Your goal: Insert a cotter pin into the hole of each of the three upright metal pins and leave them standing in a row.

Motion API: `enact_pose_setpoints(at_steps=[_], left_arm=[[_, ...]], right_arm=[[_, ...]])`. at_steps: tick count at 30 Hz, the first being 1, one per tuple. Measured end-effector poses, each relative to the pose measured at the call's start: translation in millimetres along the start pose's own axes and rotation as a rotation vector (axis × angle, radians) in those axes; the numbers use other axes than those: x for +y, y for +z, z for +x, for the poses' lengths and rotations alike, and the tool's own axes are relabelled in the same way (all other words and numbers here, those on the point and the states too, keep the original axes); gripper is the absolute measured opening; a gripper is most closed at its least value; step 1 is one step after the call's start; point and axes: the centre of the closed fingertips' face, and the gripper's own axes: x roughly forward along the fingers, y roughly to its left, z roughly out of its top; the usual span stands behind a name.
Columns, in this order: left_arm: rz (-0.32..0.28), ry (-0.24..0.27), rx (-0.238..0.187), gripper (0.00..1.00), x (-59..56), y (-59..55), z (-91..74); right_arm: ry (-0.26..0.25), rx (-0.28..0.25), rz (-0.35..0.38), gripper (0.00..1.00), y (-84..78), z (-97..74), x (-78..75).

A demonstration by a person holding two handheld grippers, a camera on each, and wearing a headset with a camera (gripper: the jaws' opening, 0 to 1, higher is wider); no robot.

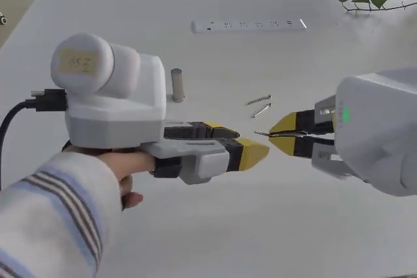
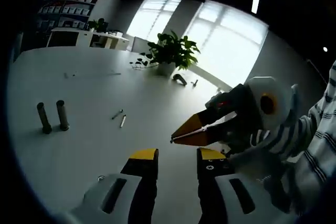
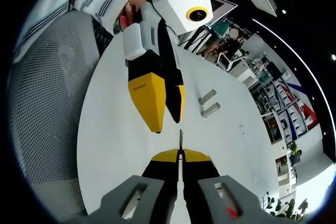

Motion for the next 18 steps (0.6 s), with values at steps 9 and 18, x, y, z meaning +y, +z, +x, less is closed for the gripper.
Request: enact_pose_setpoints(at_steps=[9,18], left_arm=[[-0.021,0.004,0.003,0.21,2.2,-1.1,2.5],[-0.044,0.016,0.009,0.13,7.3,-3.1,4.6]], right_arm=[[0.013,-0.01,-0.013,0.0,5.7,2.5,3.9],[0.035,-0.026,-0.026,0.0,12.2,6.0,10.4]])
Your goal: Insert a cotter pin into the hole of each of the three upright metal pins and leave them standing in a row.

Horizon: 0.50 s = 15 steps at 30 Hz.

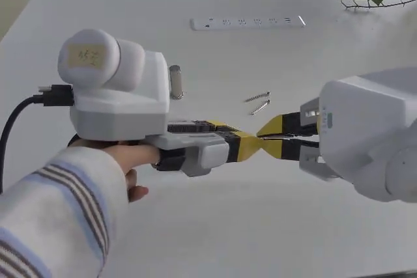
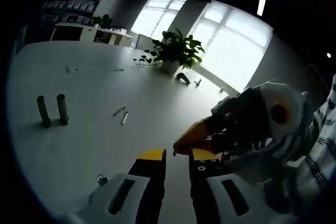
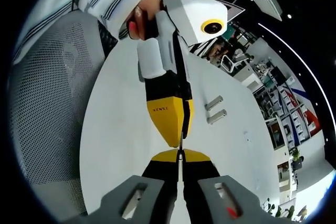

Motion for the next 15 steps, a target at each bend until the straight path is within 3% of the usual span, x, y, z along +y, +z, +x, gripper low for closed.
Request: enact_pose_setpoints(at_steps=[15], left_arm=[[-0.037,-0.006,-0.002,0.0,2.2,-2.8,0.3]], right_arm=[[0.006,-0.019,0.006,0.0,5.8,1.0,2.0]])
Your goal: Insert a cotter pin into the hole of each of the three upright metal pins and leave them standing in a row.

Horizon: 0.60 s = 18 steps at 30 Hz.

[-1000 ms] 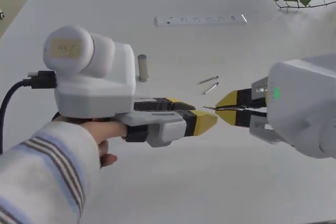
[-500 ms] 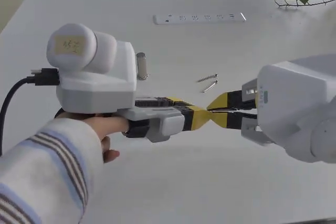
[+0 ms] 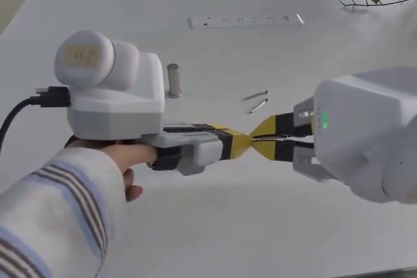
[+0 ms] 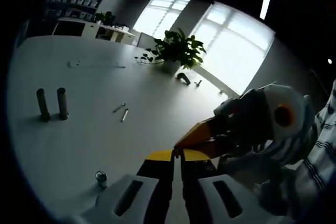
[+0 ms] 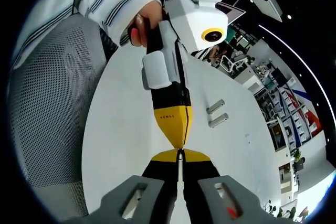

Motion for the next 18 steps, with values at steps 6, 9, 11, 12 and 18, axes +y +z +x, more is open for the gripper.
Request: enact_pose_setpoints(at_steps=[6,9,11,12,18], left_arm=[[-0.009,0.0,-0.001,0.0,1.3,0.0,-1.3],[-0.014,0.001,-0.008,0.0,1.4,0.7,-1.9],[-0.019,0.002,-0.011,0.0,1.6,0.9,-2.1],[-0.02,0.003,-0.012,0.0,1.6,0.9,-2.2],[-0.03,0.009,-0.019,0.0,1.0,1.8,-2.9]], right_arm=[[-0.004,-0.003,-0.006,0.0,1.4,-0.5,-2.0],[-0.005,-0.003,-0.009,0.0,2.1,-0.8,-2.4],[-0.006,-0.003,-0.012,0.0,2.4,-0.8,-2.6],[-0.006,-0.003,-0.015,0.0,2.5,-0.8,-2.5],[-0.01,-0.004,-0.012,0.0,3.1,-1.6,-2.8]])
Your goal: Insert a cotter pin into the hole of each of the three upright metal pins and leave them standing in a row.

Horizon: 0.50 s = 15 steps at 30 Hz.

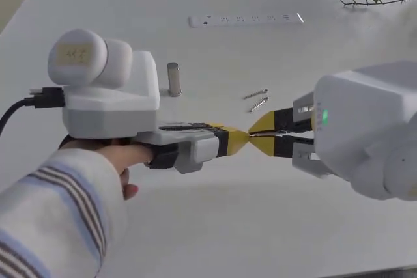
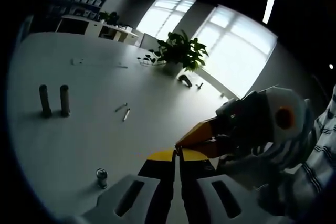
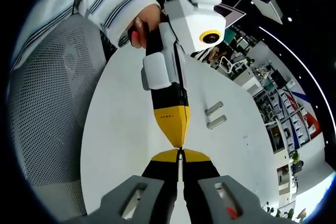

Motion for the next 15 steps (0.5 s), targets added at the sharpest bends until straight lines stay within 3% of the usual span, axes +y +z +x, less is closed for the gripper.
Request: enact_pose_setpoints(at_steps=[2,6,15], left_arm=[[-0.006,0.003,-0.002,0.0,-0.2,0.2,-0.2],[-0.086,0.009,0.01,0.0,1.7,-2.4,0.2],[-0.095,0.012,0.015,0.0,1.0,-4.0,-0.5]], right_arm=[[-0.003,-0.001,-0.002,0.0,0.2,-0.3,-0.4],[0.001,0.002,-0.019,0.0,-0.1,0.0,1.1],[0.002,-0.015,-0.05,0.0,1.1,0.2,2.9]])
